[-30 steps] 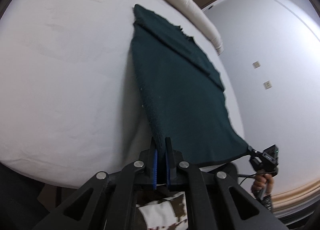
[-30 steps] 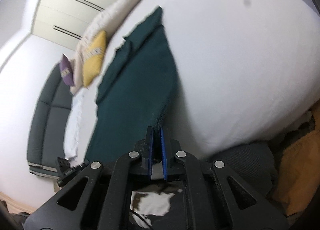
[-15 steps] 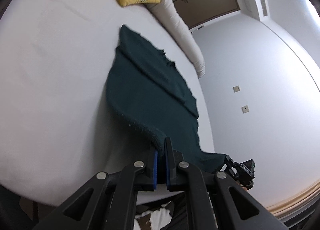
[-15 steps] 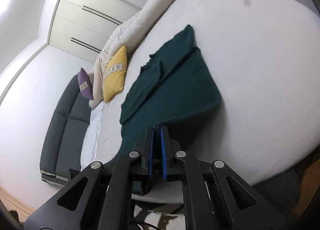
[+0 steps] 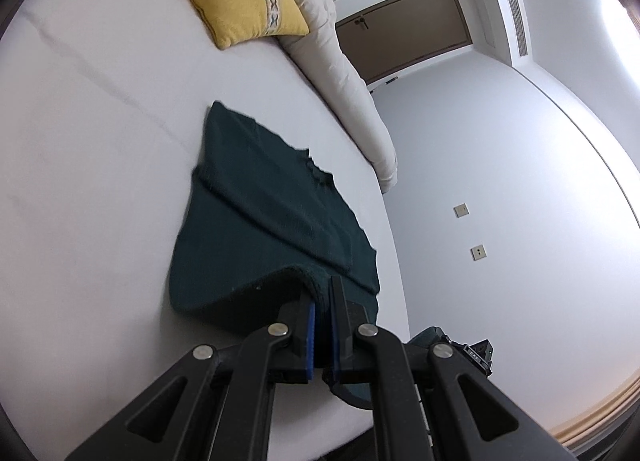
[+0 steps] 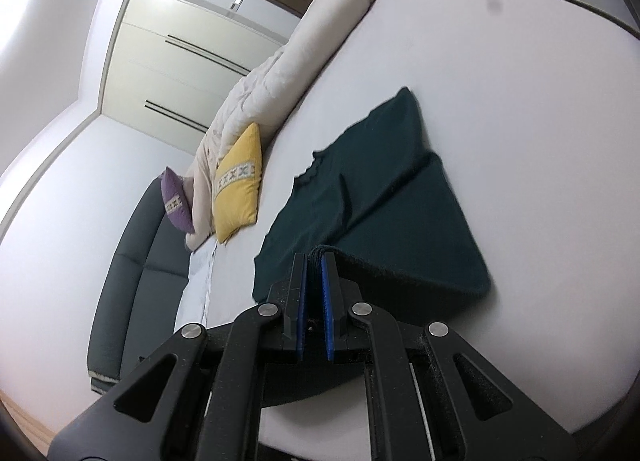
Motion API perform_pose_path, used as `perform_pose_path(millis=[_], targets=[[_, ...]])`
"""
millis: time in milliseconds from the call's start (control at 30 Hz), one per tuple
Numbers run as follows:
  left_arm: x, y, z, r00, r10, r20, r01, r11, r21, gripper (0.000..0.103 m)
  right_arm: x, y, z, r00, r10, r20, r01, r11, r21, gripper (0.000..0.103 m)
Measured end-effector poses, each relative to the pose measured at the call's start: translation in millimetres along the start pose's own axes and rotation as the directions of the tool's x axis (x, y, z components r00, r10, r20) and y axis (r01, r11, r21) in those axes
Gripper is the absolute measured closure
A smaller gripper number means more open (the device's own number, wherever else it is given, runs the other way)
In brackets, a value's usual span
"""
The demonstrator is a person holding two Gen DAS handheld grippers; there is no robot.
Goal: Fold small clothes
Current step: 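Lift the hem with both grippers and fold it toward the collar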
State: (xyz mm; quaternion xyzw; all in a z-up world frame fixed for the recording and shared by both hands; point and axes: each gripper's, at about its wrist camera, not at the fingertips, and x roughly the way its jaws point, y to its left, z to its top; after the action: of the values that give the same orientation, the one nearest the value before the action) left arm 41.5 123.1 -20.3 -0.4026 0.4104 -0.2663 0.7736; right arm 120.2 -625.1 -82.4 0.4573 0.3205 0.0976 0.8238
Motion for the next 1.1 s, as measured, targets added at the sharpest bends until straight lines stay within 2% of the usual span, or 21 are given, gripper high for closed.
perform_pose_path(millis=[533, 867, 1100], targets=[[86, 24, 103, 0.997, 0.074, 0.006, -0.073, 0.996, -0.049, 0.097, 103, -3, 94, 0.993, -0.099, 0.069, 0.100, 0.995, 0.001, 0.097], [144, 38, 151, 0.992, 0.123, 0.002, -0.122, 0.990, -0.068, 0.097, 167, -42, 137, 0.977, -0.203, 0.071, 0.201, 0.979, 0.042, 0.097], [188, 60, 180, 0.982, 0.190, -0.016, -0.190, 0.978, -0.085, 0.097, 215, -57, 170, 0.964, -0.257, 0.066, 0.254, 0.966, 0.048, 0.097]])
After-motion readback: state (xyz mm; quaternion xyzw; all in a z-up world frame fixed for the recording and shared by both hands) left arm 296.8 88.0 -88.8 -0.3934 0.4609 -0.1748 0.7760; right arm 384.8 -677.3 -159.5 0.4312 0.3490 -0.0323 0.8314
